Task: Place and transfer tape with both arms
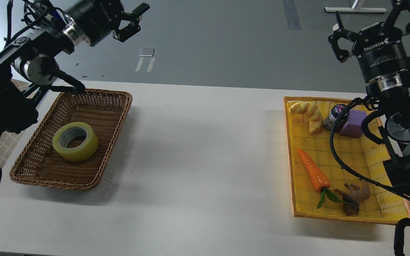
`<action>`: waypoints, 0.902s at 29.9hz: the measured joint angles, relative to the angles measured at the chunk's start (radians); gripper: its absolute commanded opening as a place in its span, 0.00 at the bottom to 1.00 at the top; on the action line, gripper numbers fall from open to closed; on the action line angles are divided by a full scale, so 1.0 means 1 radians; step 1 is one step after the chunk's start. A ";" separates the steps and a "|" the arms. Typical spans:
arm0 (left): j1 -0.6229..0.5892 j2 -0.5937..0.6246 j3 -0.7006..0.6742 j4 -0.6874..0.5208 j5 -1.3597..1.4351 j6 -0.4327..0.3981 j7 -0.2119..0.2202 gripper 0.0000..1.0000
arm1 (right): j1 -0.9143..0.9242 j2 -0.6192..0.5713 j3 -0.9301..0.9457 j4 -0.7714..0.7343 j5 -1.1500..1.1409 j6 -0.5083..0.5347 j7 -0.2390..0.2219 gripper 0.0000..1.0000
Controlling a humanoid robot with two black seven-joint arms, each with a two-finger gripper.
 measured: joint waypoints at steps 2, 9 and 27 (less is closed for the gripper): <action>0.035 -0.037 -0.072 -0.005 -0.022 0.000 0.003 0.98 | 0.003 0.000 0.000 -0.001 0.001 0.000 0.000 1.00; 0.117 -0.101 -0.201 -0.056 -0.034 0.000 0.008 0.98 | 0.027 0.001 -0.006 -0.004 0.002 0.000 0.000 1.00; 0.253 -0.117 -0.306 -0.166 -0.037 0.000 0.012 0.98 | 0.072 0.018 -0.061 -0.046 -0.001 0.000 -0.002 1.00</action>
